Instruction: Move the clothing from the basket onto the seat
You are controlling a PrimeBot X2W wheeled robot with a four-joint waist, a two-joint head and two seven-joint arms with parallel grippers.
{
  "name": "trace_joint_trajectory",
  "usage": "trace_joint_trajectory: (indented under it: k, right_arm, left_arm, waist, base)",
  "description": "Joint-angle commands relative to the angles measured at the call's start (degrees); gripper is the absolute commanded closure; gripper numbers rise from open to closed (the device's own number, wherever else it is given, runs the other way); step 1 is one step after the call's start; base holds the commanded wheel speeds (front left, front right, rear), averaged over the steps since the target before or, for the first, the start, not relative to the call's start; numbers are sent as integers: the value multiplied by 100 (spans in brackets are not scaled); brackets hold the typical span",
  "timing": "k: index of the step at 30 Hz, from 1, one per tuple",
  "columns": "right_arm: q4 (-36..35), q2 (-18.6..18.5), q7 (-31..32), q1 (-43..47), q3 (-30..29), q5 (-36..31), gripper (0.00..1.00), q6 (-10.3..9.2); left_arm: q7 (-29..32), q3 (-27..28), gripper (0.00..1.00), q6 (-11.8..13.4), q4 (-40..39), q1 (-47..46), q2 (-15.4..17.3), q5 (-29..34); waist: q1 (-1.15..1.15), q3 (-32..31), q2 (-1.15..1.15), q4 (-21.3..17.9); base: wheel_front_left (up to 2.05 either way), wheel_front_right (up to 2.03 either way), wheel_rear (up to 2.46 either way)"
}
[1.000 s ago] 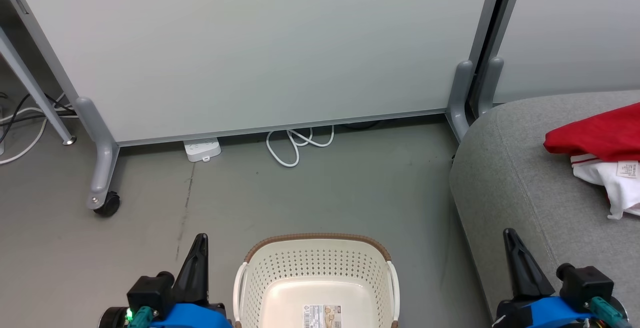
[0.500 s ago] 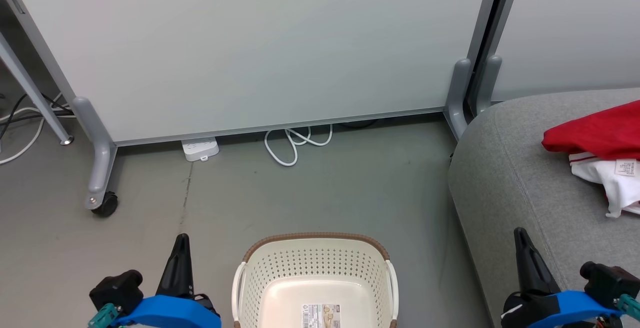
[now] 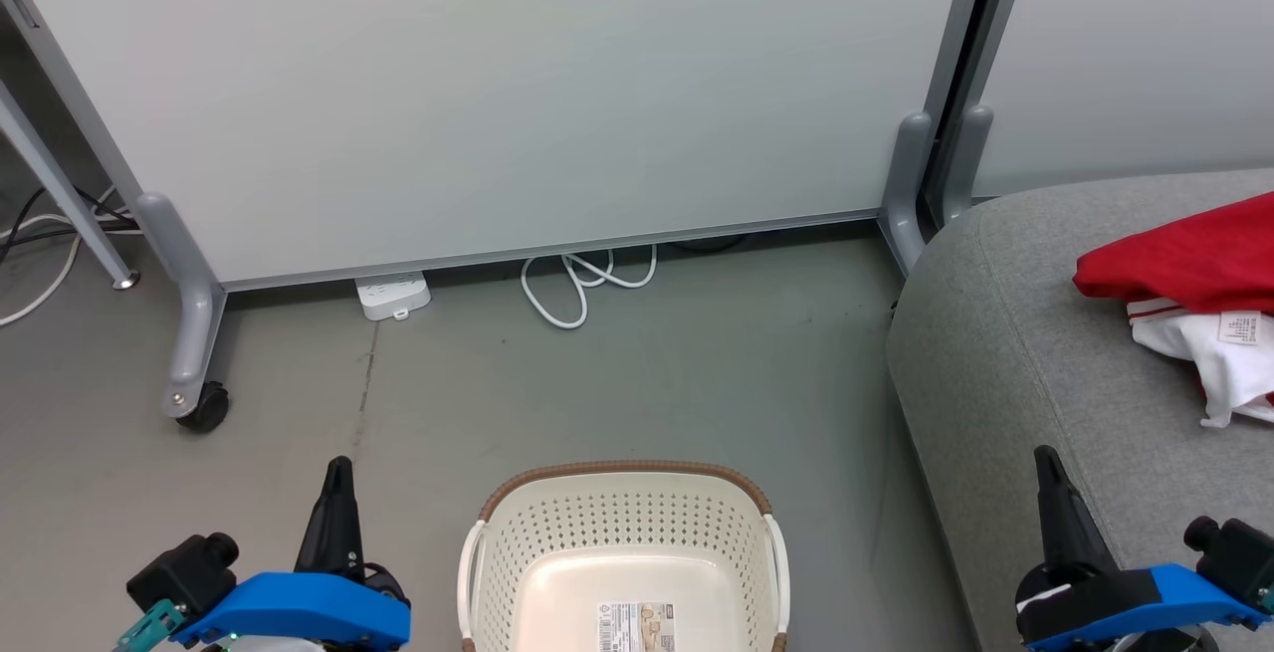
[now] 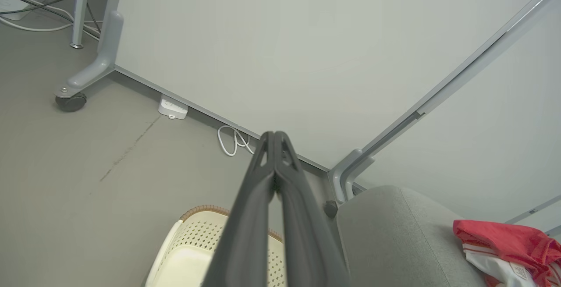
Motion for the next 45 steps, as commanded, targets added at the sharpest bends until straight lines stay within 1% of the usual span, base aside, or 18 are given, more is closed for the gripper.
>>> trace_joint_trajectory:
  k: [1,2,3,23,45]
  right_arm:
    - [-96,-20,48,-166,-21,213,100,1]
    - [-100,-20,90,-179,-29,387,100,1]
    - [-100,-20,90,-179,-29,387,100,1]
    - [-126,-22,482,-273,-104,1900,100,2]
    - [-146,-24,827,-353,-169,3268,100,2]
  left_arm:
    - [46,74,100,-28,-105,-172,1,-201]
    - [89,97,100,-34,-116,-183,1,-366]
    - [89,97,100,-34,-116,-183,1,-366]
    - [467,321,100,-82,-197,-258,0,-1831]
    - [814,528,100,-126,-271,-328,-1,-3147]
  waist:
    - [0,2,0,-4]
    - [0,4,0,-10]
    - [0,4,0,-10]
    - [0,30,0,-72]
    - [0,58,0,-140]
  base:
    - [0,0,0]
    - [0,0,0]
    - [0,0,0]
    - [0,0,0]
    - [0,0,0]
